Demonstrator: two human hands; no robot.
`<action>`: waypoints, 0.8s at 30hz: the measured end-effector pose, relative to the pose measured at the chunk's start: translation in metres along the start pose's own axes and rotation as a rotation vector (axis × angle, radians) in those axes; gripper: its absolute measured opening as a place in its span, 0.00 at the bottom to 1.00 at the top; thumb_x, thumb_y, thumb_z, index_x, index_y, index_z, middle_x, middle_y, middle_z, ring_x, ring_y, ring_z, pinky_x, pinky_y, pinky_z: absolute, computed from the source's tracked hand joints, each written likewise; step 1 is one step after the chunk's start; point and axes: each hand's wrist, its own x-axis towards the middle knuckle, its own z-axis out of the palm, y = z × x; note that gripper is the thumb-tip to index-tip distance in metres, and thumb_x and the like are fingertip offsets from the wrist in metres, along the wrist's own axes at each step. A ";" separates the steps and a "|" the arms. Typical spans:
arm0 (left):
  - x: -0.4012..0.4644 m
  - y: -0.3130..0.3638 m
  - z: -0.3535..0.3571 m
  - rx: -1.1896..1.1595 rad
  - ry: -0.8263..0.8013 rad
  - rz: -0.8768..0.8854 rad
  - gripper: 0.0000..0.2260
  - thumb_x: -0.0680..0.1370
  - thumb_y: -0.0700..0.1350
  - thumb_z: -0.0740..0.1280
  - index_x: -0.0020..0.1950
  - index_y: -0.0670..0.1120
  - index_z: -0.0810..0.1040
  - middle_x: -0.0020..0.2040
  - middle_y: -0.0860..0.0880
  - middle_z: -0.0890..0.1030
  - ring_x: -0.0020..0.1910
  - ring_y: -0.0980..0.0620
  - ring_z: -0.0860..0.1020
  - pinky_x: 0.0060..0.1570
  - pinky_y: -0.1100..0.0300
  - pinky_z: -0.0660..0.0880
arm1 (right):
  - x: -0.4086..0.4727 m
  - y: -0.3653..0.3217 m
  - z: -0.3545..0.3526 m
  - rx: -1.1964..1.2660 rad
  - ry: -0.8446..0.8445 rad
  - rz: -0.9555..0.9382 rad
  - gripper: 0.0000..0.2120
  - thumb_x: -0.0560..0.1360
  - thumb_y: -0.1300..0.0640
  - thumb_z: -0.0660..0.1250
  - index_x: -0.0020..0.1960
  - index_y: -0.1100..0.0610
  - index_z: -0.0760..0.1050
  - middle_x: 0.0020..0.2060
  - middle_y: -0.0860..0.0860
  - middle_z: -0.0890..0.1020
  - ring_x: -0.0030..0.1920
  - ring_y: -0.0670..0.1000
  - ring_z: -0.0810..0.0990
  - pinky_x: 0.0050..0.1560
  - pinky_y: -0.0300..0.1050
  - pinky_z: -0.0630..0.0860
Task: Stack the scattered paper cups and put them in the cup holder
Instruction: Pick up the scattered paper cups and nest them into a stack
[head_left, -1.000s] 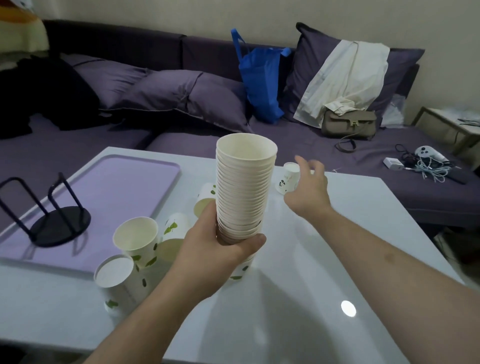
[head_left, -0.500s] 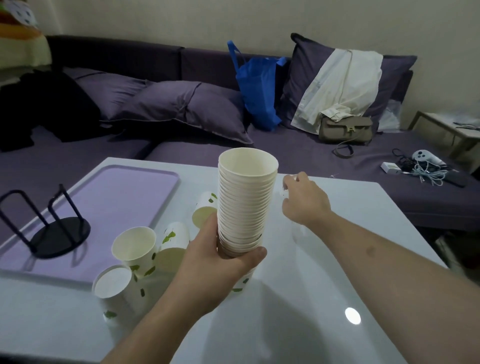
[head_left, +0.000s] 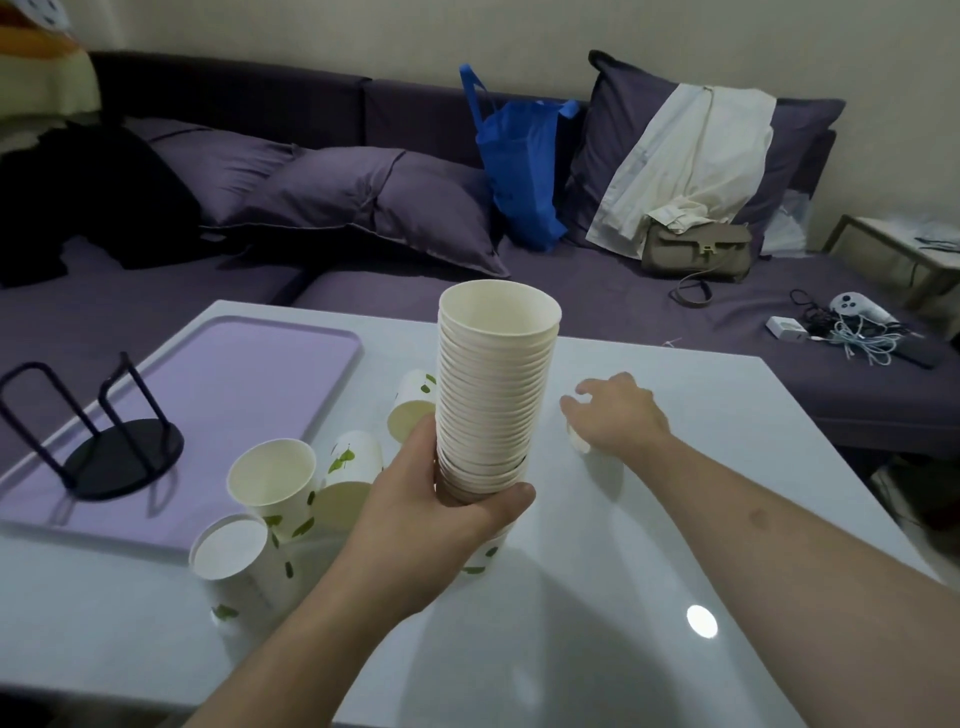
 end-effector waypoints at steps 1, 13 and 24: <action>0.000 -0.001 0.000 0.002 0.002 -0.003 0.26 0.72 0.50 0.83 0.66 0.63 0.78 0.56 0.65 0.87 0.54 0.66 0.84 0.55 0.61 0.81 | -0.002 -0.002 0.000 -0.030 -0.015 0.007 0.33 0.80 0.35 0.60 0.81 0.46 0.66 0.77 0.55 0.66 0.75 0.63 0.67 0.69 0.59 0.71; -0.005 -0.003 0.000 0.020 0.009 -0.010 0.26 0.72 0.50 0.84 0.65 0.64 0.78 0.55 0.64 0.87 0.53 0.66 0.84 0.59 0.52 0.84 | -0.081 -0.013 -0.047 0.551 0.042 -0.012 0.53 0.59 0.33 0.79 0.77 0.52 0.65 0.62 0.51 0.79 0.57 0.54 0.84 0.58 0.57 0.84; -0.015 -0.001 0.003 0.040 0.001 0.009 0.24 0.68 0.57 0.81 0.61 0.62 0.78 0.52 0.58 0.87 0.51 0.54 0.86 0.54 0.42 0.86 | -0.179 -0.072 -0.156 0.557 0.383 -0.822 0.47 0.66 0.51 0.86 0.79 0.47 0.66 0.69 0.47 0.75 0.69 0.48 0.76 0.72 0.48 0.74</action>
